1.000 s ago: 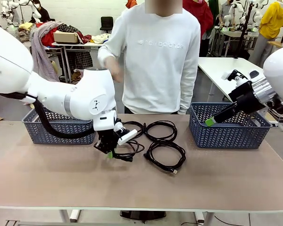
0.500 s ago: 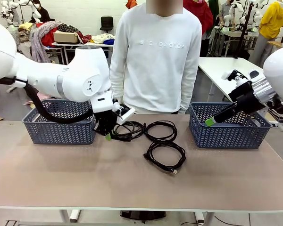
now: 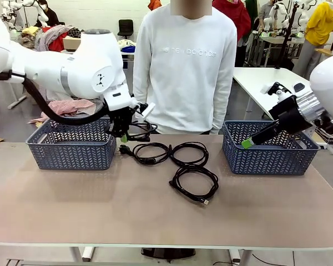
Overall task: Organize the cables according to human instructions.
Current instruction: Pick up a bundle of cables and place it in the basket indicated by the human.
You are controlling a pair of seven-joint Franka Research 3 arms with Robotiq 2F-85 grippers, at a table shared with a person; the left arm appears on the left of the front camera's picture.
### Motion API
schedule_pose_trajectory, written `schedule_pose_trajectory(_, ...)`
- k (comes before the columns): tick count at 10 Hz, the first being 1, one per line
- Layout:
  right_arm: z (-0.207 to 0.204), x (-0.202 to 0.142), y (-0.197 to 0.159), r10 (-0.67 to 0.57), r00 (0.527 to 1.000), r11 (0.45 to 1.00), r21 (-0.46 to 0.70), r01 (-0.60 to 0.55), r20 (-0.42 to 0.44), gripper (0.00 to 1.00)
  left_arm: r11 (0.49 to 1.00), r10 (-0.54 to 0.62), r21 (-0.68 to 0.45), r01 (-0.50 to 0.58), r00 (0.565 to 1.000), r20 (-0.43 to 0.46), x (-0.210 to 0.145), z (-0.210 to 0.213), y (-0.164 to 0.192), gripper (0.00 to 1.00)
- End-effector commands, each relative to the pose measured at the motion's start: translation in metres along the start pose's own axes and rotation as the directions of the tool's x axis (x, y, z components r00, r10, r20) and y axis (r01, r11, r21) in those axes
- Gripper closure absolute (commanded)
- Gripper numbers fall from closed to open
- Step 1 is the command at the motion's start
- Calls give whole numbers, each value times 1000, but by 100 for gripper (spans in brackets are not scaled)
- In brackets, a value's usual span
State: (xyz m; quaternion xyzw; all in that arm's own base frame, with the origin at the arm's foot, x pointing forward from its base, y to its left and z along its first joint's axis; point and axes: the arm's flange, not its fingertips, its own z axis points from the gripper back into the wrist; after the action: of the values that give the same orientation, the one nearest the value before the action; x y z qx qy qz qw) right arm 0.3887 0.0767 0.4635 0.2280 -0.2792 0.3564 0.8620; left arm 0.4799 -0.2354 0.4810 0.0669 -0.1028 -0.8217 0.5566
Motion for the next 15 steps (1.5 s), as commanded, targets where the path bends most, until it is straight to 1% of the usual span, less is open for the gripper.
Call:
schedule_pose_trajectory(1,-2,2,-4,19,1000,1000,21,-19,25,0,997,65,40,-63,997,-50,-10,19,5,100)
schedule_pose_trajectory(3,-2,2,-4,19,1000,1000,21,-19,25,0,987,146,68,-143,988,-52,-36,39,9,100)
schedule_pose_trajectory(5,-2,2,-4,19,1000,1000,21,-19,25,0,972,220,94,-215,975,-45,-58,49,8,100)
schedule_pose_trajectory(8,-2,2,-4,19,1000,1000,21,-19,25,0,941,323,119,-317,946,-33,-87,59,-3,100)
schedule_pose_trajectory(10,-2,2,-4,19,1000,1000,21,-19,25,0,932,351,105,-347,936,-19,-96,63,-11,100)
schedule_pose_trajectory(11,-2,2,-4,19,1000,1000,21,-19,25,0,947,306,108,-302,951,-28,-93,57,3,100)
schedule_pose_trajectory(15,-2,2,-4,19,1000,1000,21,-19,25,0,947,306,108,-302,951,-28,-93,57,3,100)
